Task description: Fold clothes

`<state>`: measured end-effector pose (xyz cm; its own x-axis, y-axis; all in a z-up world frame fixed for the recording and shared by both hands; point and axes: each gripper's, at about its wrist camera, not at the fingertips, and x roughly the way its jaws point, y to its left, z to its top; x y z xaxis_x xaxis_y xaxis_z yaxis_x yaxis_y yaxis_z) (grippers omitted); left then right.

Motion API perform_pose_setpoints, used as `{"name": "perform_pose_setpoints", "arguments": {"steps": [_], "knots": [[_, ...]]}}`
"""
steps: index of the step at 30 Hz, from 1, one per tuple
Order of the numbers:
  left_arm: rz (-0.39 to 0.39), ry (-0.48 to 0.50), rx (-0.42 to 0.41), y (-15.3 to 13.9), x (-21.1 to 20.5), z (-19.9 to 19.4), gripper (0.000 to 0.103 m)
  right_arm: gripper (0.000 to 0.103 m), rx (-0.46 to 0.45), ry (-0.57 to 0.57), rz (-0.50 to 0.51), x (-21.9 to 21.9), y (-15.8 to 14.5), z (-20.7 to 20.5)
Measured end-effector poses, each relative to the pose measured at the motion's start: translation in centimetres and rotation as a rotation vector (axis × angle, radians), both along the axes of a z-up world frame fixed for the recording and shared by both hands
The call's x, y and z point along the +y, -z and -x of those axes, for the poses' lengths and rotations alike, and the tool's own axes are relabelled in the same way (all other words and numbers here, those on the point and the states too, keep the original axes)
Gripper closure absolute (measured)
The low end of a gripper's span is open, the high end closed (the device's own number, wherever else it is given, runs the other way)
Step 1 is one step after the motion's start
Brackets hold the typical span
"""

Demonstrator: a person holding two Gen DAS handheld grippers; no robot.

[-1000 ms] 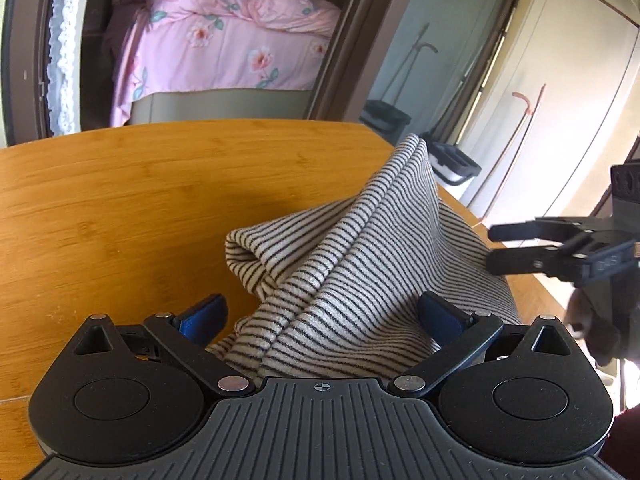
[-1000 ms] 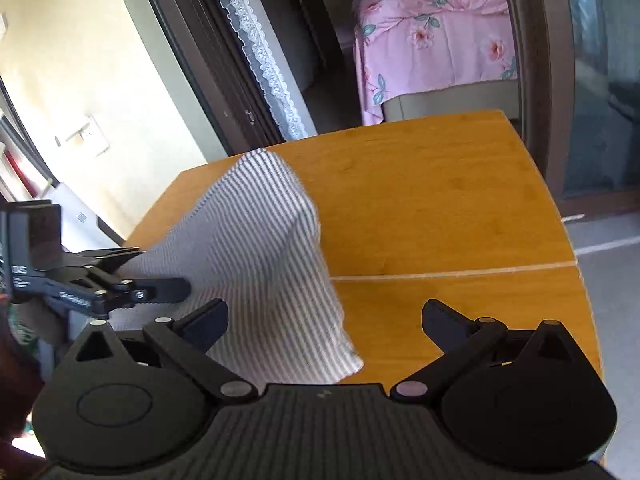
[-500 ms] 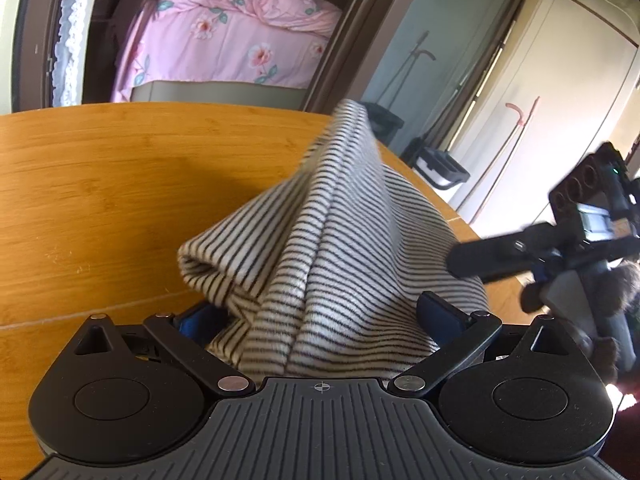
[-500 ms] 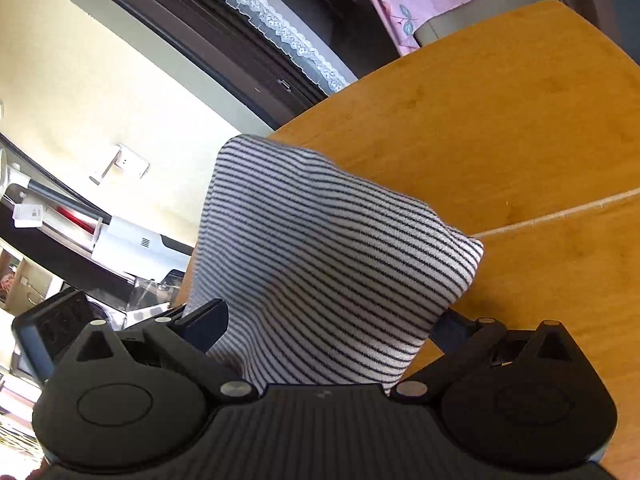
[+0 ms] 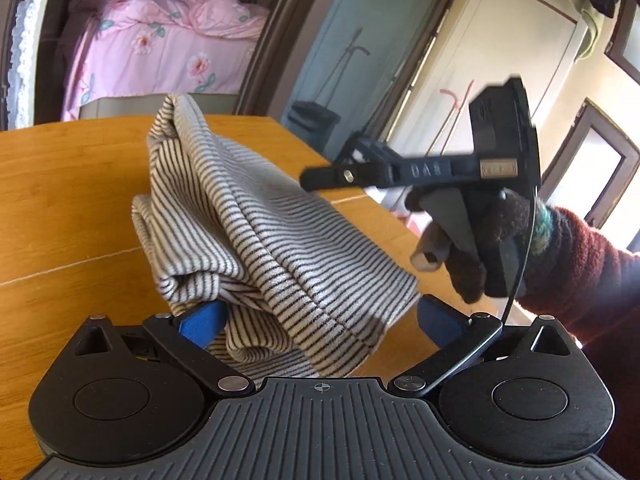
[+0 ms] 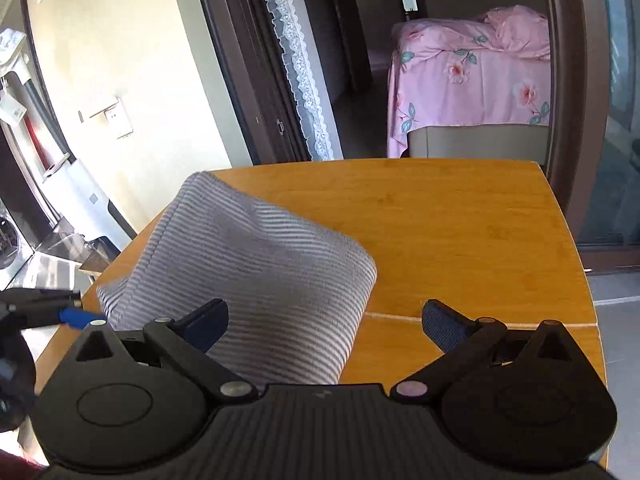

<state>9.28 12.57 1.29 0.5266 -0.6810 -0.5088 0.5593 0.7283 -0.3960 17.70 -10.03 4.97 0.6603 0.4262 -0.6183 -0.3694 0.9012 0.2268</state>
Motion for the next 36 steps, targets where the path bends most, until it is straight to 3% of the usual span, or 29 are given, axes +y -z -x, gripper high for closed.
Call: {"name": "perform_pose_setpoints", "arguments": {"steps": [2,5,7,9,11,13,19,21,28,31,36], "knots": [[0.030,-0.059,-0.030,-1.1,1.6,0.1,0.000,0.000,0.011,-0.030,0.000,0.0,0.8,1.8],[0.008,-0.193,-0.070,-2.2,3.0,-0.7,0.000,0.000,-0.007,-0.089,-0.017,0.4,1.7,4.5],[-0.007,-0.240,-0.057,-1.9,2.9,-2.0,0.000,0.000,-0.044,-0.141,-0.006,1.8,2.1,5.7],[-0.036,-0.262,-0.027,-1.1,2.0,-3.5,0.000,0.000,-0.083,-0.146,0.068,3.3,2.7,6.2],[-0.103,-0.277,-0.003,0.1,0.8,-4.8,0.002,0.000,-0.118,-0.157,0.147,4.3,3.2,6.1],[-0.108,-0.262,0.022,1.0,0.1,-5.3,0.016,0.000,-0.154,-0.182,0.203,4.6,3.3,5.7],[-0.072,-0.192,0.049,2.3,-1.6,-4.6,0.021,0.000,-0.256,-0.064,0.382,3.6,2.5,2.8],[-0.061,-0.164,0.056,2.6,-2.3,-4.5,0.021,0.000,-0.219,-0.041,0.360,2.6,2.6,1.6],[-0.025,-0.155,0.071,2.9,-2.2,-3.9,0.019,0.000,0.014,0.041,0.047,-1.7,4.4,-0.3],[-0.008,-0.181,0.061,2.4,-1.3,-3.5,0.017,0.000,0.052,0.060,-0.061,-3.6,5.2,0.1],[0.034,-0.289,0.042,1.6,1.0,-3.2,0.011,0.000,0.007,0.038,-0.014,-2.8,5.3,2.1]]}}
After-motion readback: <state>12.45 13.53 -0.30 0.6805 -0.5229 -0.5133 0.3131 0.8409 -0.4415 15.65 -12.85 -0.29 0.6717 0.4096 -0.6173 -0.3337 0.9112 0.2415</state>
